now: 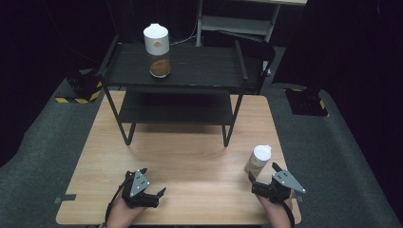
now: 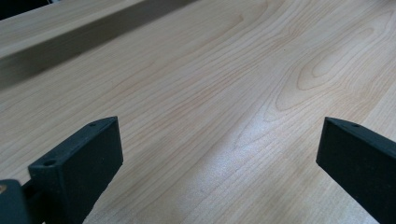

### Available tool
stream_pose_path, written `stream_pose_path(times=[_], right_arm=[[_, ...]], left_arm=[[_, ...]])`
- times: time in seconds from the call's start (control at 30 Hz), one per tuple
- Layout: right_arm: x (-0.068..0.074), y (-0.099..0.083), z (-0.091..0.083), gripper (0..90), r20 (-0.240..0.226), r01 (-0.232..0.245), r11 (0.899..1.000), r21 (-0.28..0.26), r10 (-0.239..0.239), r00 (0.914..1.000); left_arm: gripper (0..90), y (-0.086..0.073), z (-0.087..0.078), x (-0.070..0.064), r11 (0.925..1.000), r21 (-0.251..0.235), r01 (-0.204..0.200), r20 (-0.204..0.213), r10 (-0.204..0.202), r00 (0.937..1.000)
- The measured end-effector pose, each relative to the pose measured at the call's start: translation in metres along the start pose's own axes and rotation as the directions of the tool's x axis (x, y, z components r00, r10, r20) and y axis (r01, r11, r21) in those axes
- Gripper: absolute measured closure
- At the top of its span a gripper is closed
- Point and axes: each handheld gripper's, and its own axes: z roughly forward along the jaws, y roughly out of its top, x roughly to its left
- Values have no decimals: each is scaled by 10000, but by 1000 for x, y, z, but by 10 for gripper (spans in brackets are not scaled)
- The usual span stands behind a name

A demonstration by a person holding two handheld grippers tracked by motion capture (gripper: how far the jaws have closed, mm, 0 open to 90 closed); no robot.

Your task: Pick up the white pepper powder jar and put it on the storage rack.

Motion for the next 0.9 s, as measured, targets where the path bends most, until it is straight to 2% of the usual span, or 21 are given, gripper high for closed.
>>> stream_pose_path(times=[0.07, 0.3, 0.53, 0.77, 0.9], right_arm=[[-1, 3, 4, 10, 72, 212, 9997, 74, -212, 9997], [-12, 7, 18, 43, -80, -37, 9998, 177, 38, 10000], [-21, 4, 27, 126, -196, -311, 9995, 37, 312, 9993], [-24, 4, 32, 215, -429, -156, 9998, -78, 152, 9990], [-26, 5, 34, 243, -461, -287, 9995, -99, 282, 9985]], left_arm=[[7, 0, 0, 0, 10000, 0, 20, 34, -20, 10000], [7, 0, 0, -2, 10000, 1, -7, 34, 7, 10000], [7, 1, 0, -3, 10000, 22, -16, 25, 15, 10000], [7, 0, 0, -3, 10000, 4, -1, 12, 1, 10000], [7, 0, 0, -4, 10000, 7, -13, -6, 13, 10000]])
